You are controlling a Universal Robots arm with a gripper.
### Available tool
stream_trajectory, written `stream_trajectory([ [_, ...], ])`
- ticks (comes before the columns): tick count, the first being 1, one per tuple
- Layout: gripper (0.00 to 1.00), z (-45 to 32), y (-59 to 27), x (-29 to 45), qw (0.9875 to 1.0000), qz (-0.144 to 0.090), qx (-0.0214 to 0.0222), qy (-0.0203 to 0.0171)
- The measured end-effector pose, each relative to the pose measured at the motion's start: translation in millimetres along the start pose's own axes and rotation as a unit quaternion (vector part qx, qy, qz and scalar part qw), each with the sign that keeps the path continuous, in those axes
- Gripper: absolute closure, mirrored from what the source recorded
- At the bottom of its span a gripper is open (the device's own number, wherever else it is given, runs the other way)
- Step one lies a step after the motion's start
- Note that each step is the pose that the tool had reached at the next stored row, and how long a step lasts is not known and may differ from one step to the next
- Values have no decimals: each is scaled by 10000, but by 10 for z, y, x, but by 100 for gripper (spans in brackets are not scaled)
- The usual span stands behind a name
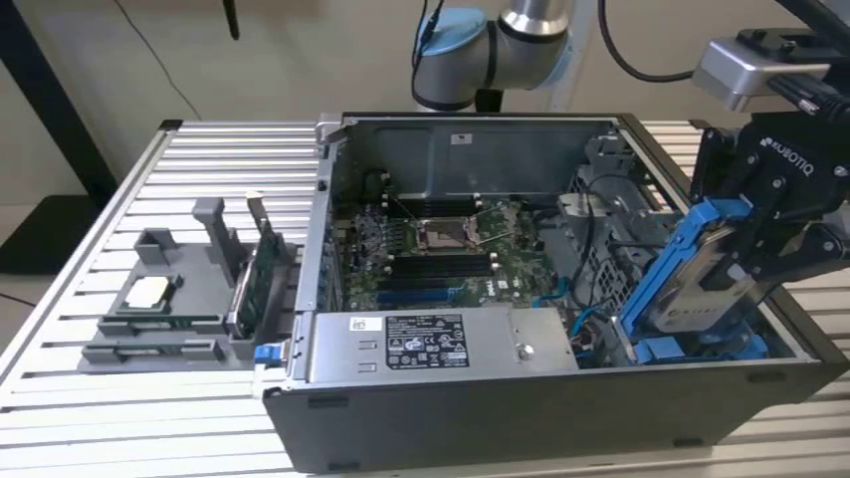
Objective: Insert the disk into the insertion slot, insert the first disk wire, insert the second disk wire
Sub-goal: 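Insert the disk into the insertion slot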
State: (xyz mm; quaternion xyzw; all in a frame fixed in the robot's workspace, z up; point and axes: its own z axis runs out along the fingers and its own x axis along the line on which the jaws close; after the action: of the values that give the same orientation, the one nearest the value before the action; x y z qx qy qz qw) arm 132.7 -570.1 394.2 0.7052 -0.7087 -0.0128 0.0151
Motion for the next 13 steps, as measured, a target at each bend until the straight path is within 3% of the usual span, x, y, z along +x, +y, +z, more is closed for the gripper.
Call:
stream_trajectory([
  [11,67,34,-1,0,10000,0,0,1],
  [13,60,35,-1,0,10000,0,0,0],
])
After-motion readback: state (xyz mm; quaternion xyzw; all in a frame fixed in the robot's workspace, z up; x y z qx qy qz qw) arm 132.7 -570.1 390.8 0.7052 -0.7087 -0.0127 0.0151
